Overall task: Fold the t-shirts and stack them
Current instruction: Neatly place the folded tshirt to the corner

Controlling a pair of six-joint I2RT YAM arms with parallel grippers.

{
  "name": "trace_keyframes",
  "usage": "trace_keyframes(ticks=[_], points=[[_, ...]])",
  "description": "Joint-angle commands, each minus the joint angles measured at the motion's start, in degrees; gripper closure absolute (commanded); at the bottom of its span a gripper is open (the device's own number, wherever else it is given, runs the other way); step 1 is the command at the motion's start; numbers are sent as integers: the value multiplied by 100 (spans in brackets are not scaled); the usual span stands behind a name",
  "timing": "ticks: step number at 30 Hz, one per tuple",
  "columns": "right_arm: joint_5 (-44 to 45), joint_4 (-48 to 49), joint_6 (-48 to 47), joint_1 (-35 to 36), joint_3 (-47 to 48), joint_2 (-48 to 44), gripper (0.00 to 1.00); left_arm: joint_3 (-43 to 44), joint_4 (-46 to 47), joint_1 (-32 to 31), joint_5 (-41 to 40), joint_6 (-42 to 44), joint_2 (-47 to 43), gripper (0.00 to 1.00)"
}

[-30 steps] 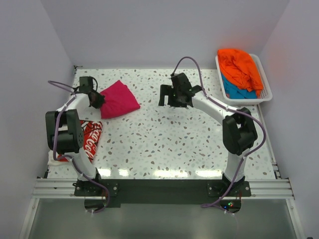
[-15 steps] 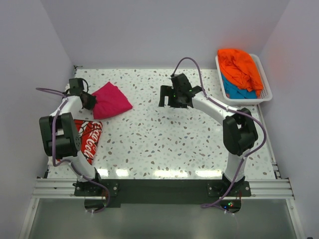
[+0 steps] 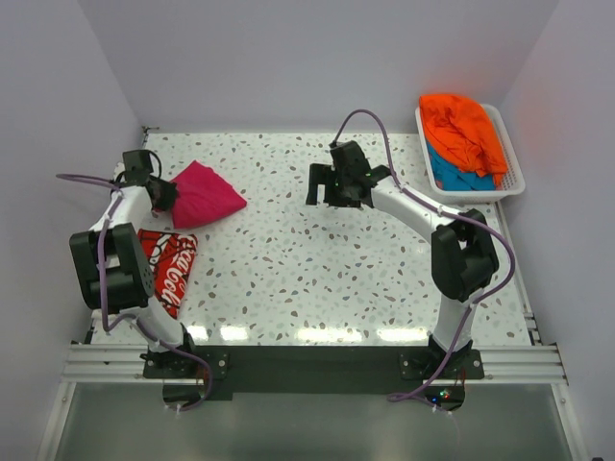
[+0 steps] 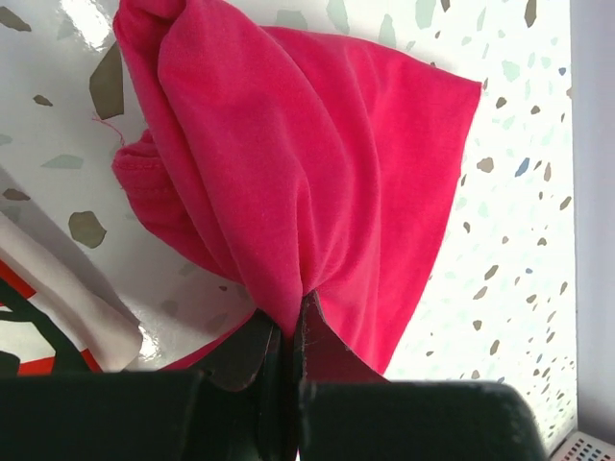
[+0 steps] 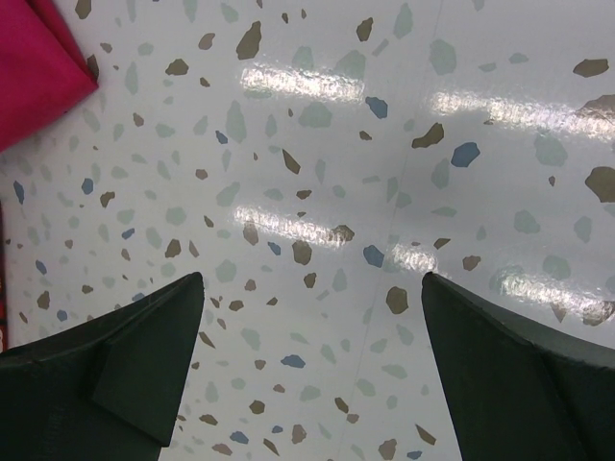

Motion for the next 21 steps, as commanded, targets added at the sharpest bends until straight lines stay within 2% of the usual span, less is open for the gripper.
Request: trace_keyframes(ticks=[1,21], points=[[-6,166,45,20,-65,-370,1,-34,47,127,-136,-162,-366,100],[-32,113,36,29,-57,-537,1,169,-331,312,-303,-21,-937,100]])
